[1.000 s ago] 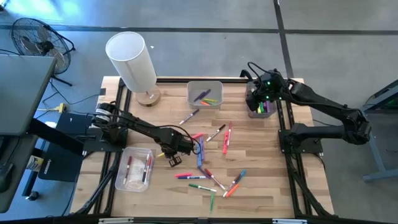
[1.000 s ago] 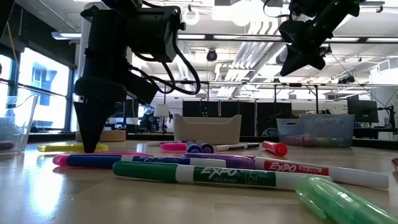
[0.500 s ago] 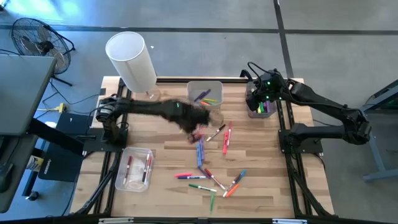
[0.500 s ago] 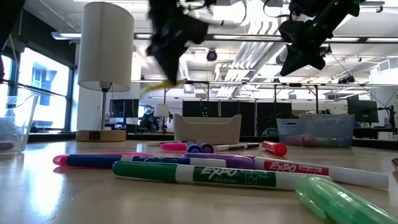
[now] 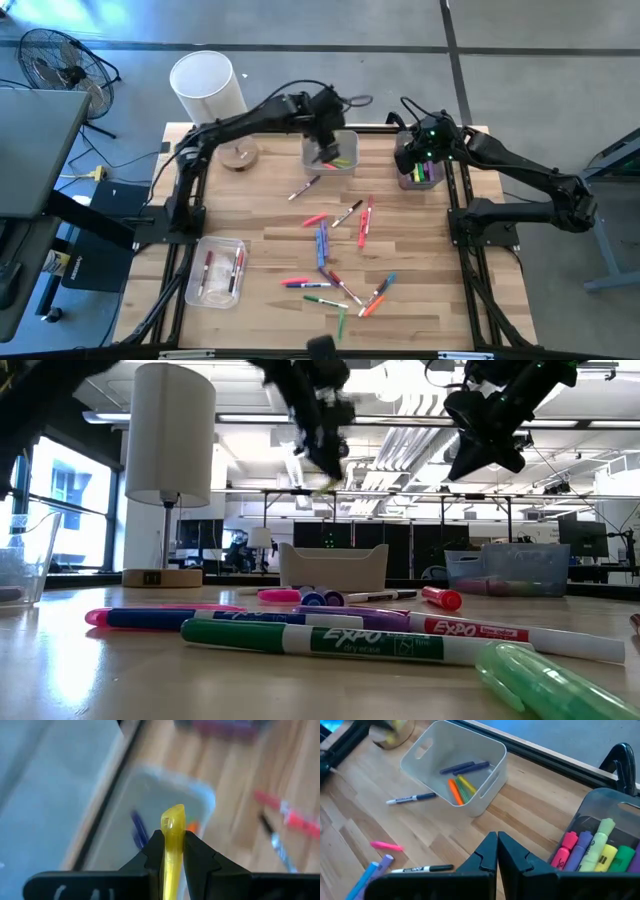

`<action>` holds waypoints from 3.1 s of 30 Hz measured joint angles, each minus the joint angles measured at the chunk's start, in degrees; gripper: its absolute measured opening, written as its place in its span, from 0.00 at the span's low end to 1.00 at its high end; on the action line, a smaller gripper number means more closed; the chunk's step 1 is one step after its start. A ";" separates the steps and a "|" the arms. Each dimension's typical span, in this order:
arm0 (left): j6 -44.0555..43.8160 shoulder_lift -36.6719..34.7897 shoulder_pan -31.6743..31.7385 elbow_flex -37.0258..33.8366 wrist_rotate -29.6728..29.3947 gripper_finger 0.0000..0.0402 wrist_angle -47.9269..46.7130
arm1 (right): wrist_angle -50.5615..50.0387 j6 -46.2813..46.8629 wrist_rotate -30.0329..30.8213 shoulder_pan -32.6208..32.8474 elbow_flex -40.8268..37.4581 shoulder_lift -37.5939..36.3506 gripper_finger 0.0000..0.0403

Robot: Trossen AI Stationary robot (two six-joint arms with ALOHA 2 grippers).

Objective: Pick & Place Markers
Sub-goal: Put the yellow pen into the white bin, then put the pink highlighter pen into the black bin

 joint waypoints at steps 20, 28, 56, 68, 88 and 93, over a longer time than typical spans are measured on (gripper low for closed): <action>3.83 14.64 3.40 1.05 2.28 0.20 4.64 | 0.20 5.35 5.77 0.01 0.00 -0.01 0.00; 1.07 14.81 3.38 1.05 7.09 0.24 4.73 | 0.19 5.13 5.92 0.00 0.00 -0.01 0.00; -8.38 4.38 -6.16 12.78 12.19 0.03 -11.66 | -0.06 3.60 5.95 -0.01 0.00 0.00 0.00; -27.92 -15.57 -18.76 -33.52 7.69 0.00 13.63 | -0.54 3.60 5.89 -0.01 0.00 0.00 0.00; -40.54 -67.52 -30.41 -80.26 -5.84 0.00 27.47 | -7.92 31.04 30.49 38.11 16.85 18.51 0.00; -38.63 -72.08 -30.41 -81.45 -5.19 0.00 25.39 | -22.55 41.78 30.49 43.23 30.51 32.95 0.00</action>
